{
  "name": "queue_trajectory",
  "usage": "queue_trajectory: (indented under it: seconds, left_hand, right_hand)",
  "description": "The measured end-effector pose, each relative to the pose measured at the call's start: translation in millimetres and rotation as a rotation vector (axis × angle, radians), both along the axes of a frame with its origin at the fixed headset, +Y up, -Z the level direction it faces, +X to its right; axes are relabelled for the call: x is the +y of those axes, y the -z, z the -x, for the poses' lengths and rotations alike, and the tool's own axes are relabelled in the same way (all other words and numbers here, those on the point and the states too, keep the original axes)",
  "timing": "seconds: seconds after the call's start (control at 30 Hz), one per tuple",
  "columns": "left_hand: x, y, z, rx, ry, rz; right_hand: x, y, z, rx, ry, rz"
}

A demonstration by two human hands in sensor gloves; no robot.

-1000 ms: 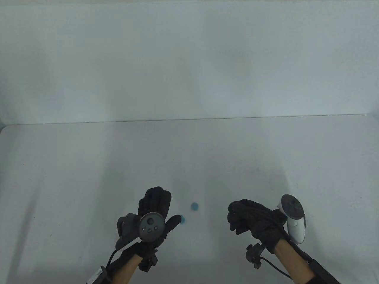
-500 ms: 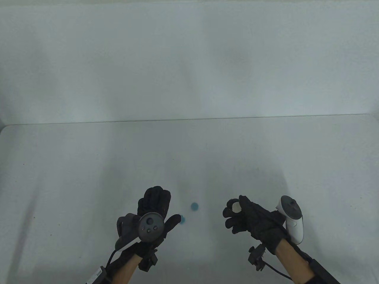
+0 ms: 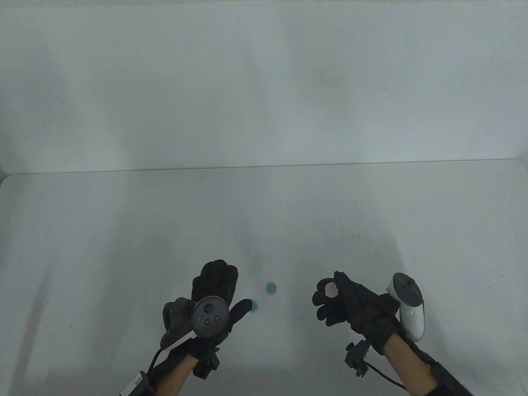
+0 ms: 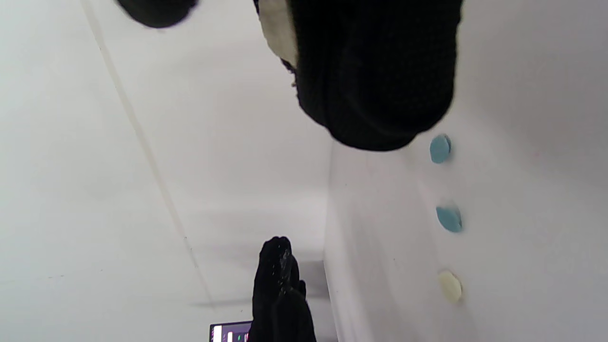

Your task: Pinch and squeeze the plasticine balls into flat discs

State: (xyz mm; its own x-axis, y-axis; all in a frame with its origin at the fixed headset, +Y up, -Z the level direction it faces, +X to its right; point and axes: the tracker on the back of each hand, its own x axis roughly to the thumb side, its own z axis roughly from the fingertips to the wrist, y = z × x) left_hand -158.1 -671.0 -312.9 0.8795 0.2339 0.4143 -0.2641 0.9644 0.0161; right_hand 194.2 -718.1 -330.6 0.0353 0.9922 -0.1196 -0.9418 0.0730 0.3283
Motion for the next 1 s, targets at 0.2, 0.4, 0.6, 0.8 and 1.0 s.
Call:
queue_trajectory:
  seconds: [0.2,0.4,0.6,0.8,1.0]
  left_hand:
    - [-0.1,0.3,0.1,0.001,0.000,0.002]
    - [0.2,0.1,0.0,-0.001,0.000,0.001]
    - [0.6,-0.1,-0.2,-0.002,-0.002,-0.001]
    - [0.8,-0.5,4.5,0.000,-0.003,-0.005]
    - [0.9,-0.3,6.4,0.003,-0.005,-0.006]
  right_hand:
    - [1.2,0.7,0.0,-0.014,-0.048,-0.012]
    - [3.0,1.0,-1.5,-0.070,-0.080,-0.012]
    - [9.5,-0.5,-1.9,-0.114,-0.122,-0.046]
    - [0.3,1.1,4.4,0.037,0.026,-0.002]
    - [-1.8,1.8,9.4,0.051,0.002,0.004]
